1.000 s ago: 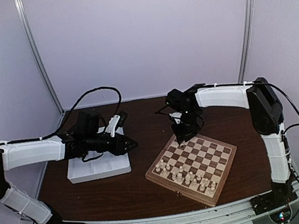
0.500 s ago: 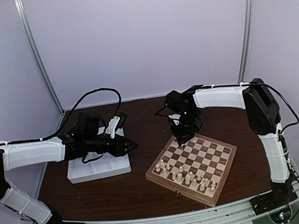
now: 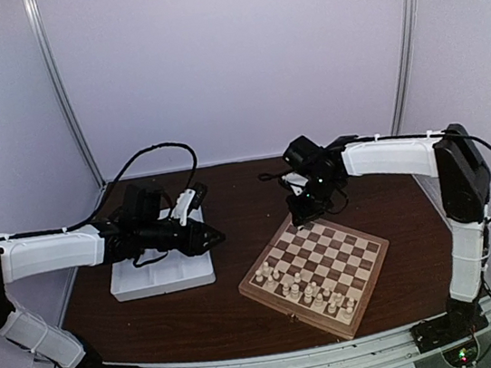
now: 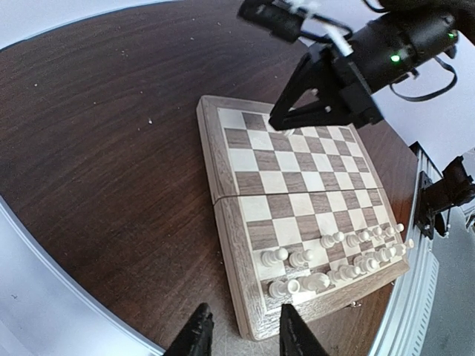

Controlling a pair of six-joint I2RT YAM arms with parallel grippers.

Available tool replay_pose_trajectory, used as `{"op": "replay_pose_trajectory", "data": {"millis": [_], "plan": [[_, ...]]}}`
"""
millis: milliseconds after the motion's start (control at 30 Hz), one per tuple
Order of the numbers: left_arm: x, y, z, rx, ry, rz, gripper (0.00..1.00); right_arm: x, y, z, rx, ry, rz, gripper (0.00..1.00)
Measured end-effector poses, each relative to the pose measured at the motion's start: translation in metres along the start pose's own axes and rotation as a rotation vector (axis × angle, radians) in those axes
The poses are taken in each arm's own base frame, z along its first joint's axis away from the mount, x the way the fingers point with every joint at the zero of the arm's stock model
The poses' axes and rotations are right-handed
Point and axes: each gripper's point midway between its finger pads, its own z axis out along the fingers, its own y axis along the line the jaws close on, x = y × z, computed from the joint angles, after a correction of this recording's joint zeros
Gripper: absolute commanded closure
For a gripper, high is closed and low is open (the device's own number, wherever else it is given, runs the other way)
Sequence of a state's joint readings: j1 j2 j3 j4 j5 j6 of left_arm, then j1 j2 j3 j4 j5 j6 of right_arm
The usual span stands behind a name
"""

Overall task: Set up the chess pieces on the board
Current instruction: Pick up the chess piece from the chessboard, then place the chess piece on the chessboard.

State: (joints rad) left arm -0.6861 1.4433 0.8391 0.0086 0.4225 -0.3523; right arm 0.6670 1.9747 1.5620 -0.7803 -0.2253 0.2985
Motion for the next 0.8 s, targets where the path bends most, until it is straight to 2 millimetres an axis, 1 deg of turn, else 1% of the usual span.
{"op": "replay_pose_trajectory", "data": {"millis": [100, 133, 167, 233, 267, 333, 433, 533, 600, 733, 800], "plan": [[0.000, 0.000, 0.000, -0.001, 0.001, 0.000, 0.68, -0.008, 0.001, -0.034, -0.021, -0.185, -0.044, 0.99], [0.000, 0.000, 0.000, -0.001, 0.001, -0.001, 0.68, -0.008, -0.001, -0.044, -0.024, -0.250, -0.056, 0.97], [0.000, 0.000, 0.000, -0.001, 0.002, -0.001, 0.68, -0.007, -0.002, -0.052, -0.032, -0.317, -0.068, 0.95], [0.000, 0.000, 0.000, -0.001, 0.002, -0.001, 0.68, -0.004, -0.005, -0.060, -0.044, -0.439, -0.091, 0.93], [0.000, 0.000, 0.000, -0.001, 0.002, -0.001, 0.68, -0.001, -0.008, -0.059, -0.051, -0.496, -0.103, 0.92], [0.000, 0.000, 0.000, -0.001, 0.002, -0.001, 0.68, 0.009, -0.012, -0.050, -0.061, -0.565, -0.126, 0.92], [0.001, 0.000, 0.000, -0.001, 0.003, -0.002, 0.68, 0.034, -0.022, -0.029, -0.070, -0.621, -0.148, 0.92], [0.001, 0.000, 0.000, -0.002, 0.006, -0.003, 0.68, 0.052, -0.029, -0.021, -0.079, -0.671, -0.164, 0.92], [0.002, 0.000, 0.000, -0.002, 0.008, -0.004, 0.68, 0.053, -0.027, -0.023, -0.098, -0.720, -0.183, 0.92], [0.000, 0.000, 0.001, -0.002, 0.007, -0.003, 0.68, 0.044, -0.019, -0.033, -0.142, -0.822, -0.207, 0.91], [-0.001, 0.000, 0.001, -0.002, 0.007, -0.002, 0.68, 0.043, -0.017, -0.033, -0.155, -0.851, -0.214, 0.92]]}}
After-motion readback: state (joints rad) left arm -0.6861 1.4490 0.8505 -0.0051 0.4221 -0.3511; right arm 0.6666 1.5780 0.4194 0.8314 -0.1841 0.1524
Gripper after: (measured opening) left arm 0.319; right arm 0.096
